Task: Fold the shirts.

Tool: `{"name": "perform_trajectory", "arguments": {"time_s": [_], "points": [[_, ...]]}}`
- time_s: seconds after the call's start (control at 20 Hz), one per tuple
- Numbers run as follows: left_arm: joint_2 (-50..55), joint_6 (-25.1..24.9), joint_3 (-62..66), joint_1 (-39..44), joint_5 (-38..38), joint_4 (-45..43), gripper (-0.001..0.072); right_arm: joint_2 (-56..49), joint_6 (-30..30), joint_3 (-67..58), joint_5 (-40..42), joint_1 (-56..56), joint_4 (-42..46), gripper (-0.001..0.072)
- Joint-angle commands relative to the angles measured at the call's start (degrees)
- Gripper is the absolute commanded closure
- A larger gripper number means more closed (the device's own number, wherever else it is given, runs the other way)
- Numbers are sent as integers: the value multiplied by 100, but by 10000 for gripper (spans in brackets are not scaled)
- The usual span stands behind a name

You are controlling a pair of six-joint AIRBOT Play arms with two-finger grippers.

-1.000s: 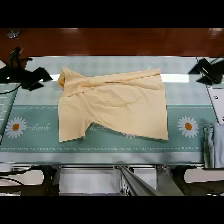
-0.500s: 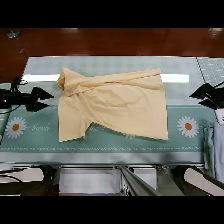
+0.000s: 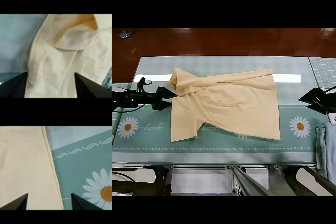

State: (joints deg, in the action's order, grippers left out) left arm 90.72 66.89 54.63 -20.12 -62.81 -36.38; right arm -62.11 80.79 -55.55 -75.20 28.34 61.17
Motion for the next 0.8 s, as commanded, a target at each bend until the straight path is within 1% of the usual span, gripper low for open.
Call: {"name": "perform_trajectory", "arguments": {"time_s": [0.0,0.05,0.1,0.15,0.25,0.3,0.35,0.45,0.55,0.6,0.75], "points": [[31,-192,7,289,-155,-4,23,31,20,2,111,9,26,97],[31,-195,22,306,-199,-4,205,33,68,-11,129,31,162,97],[26,-195,28,293,-234,-4,624,31,79,-9,55,63,317,97],[13,-214,31,273,-240,-4,676,31,114,-9,-72,90,632,97],[7,-219,90,256,-356,-4,676,31,321,87,-411,87,1294,97],[7,-219,116,256,-391,-4,676,33,365,238,-533,83,1338,97],[7,-219,138,258,-431,-4,676,63,413,496,-581,83,1220,96],[7,-219,149,258,-459,-4,676,98,378,1106,-605,83,647,97],[7,-269,151,262,-533,-4,676,96,-90,1565,-811,83,39,97],[7,-339,149,264,-570,-4,676,96,-195,1705,-876,83,-28,97],[7,-339,149,264,-581,-4,676,96,-101,2175,-772,-212,76,98]]}}
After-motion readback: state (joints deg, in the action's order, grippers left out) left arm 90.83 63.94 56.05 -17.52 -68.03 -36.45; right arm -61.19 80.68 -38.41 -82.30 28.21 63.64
